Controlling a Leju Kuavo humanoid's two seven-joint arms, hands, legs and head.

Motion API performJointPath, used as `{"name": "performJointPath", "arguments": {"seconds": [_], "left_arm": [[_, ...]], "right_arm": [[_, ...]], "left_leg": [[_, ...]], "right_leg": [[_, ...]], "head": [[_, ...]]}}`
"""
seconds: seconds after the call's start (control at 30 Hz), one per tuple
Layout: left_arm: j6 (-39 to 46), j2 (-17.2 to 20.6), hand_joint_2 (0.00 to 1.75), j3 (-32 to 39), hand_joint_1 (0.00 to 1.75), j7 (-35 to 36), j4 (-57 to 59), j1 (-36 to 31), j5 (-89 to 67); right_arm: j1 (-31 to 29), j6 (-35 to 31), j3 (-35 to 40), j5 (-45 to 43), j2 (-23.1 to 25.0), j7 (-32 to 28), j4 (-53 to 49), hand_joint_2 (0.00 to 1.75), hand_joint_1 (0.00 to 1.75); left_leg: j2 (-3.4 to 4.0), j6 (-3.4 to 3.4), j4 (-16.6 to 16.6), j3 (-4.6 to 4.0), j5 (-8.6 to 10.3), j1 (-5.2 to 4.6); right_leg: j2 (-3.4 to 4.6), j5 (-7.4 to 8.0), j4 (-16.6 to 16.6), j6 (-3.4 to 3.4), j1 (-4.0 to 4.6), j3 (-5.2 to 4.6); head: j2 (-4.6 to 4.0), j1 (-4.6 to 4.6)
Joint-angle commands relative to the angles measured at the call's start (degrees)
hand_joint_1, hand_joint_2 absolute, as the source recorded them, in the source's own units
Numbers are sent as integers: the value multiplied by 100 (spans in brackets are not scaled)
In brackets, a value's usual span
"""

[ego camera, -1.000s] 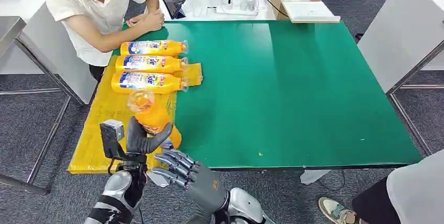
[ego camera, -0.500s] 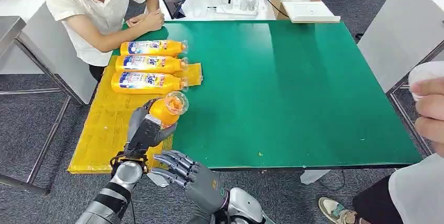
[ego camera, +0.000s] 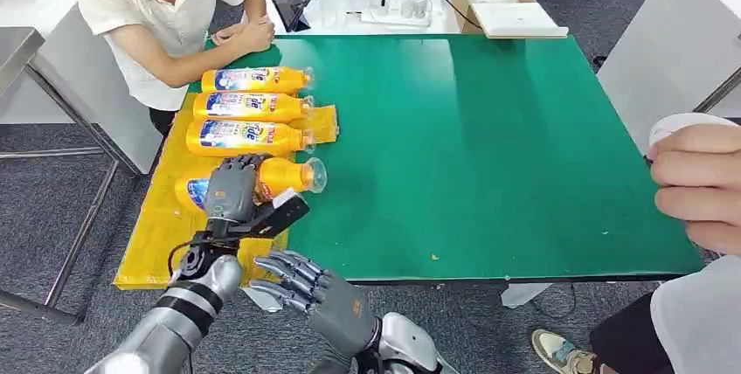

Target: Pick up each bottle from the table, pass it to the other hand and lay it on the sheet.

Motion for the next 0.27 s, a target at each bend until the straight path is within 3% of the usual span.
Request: {"name": "performJointPath", "arguments": {"seconds": [0.03, 0.27], "left_arm": [[-755, 97, 175, -195, 175, 297, 2073, -1239, -439], [-1197, -47, 175, -235, 175, 387, 2106, -1206, -537]], "right_arm": [[-204, 104, 123, -129, 3, -184, 222, 0, 0], [-145, 201, 35, -80, 0, -184, 139, 0, 0]], "left_leg": [[-2, -8, 0, 8, -1, 9], [-4, -5, 2, 3, -2, 5]], "right_leg": [[-11, -2, -3, -10, 10, 12], [-10, -3, -1, -6, 5, 7]], "head": [[2, -2], [2, 0]]}}
